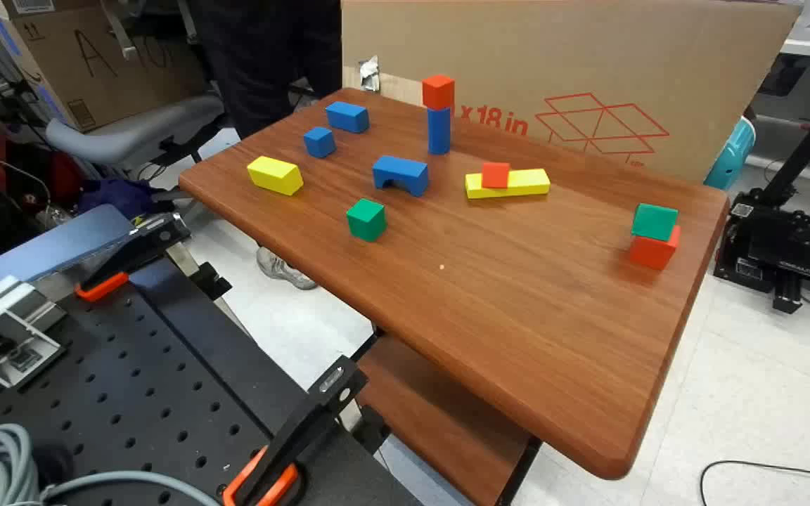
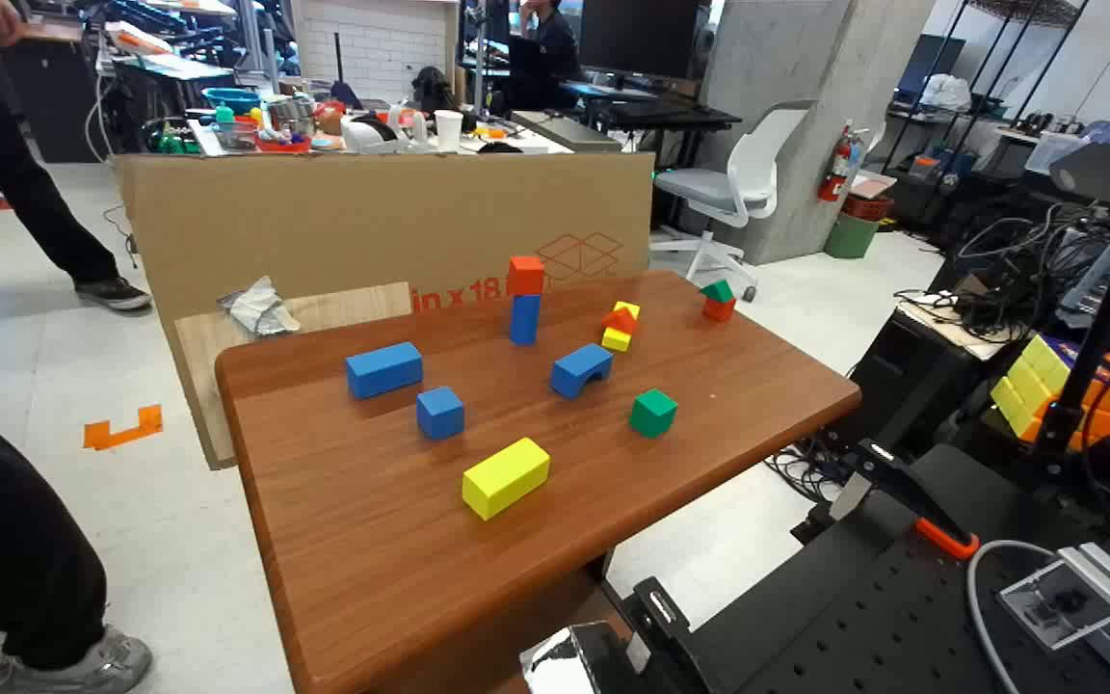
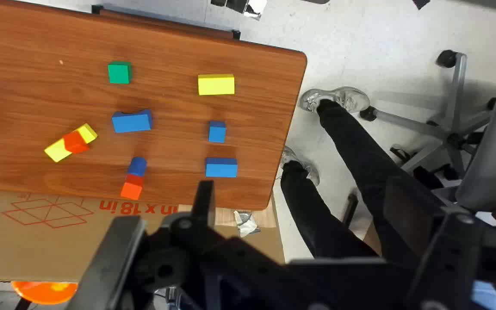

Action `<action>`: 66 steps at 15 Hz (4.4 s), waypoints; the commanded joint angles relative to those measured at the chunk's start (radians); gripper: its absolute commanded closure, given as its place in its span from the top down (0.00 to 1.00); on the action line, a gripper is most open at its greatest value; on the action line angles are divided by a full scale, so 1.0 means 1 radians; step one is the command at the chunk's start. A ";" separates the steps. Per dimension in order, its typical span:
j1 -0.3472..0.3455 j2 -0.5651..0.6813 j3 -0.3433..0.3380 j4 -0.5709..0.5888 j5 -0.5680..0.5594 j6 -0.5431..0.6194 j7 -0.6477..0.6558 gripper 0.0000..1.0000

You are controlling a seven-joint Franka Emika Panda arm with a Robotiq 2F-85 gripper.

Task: Move the orange cube from the top of the cylindrical block to the top of the block directly in front of it

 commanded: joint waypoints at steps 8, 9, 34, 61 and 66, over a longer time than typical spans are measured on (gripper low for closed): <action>-0.003 0.000 0.003 0.005 0.001 -0.004 -0.001 1.00; -0.003 0.000 0.003 0.005 0.001 -0.004 -0.001 1.00; -0.081 0.467 -0.020 0.244 -0.062 0.268 0.090 1.00; -0.066 0.961 -0.164 0.607 -0.208 0.177 0.282 1.00; -0.066 1.015 -0.173 0.656 -0.206 0.139 0.280 1.00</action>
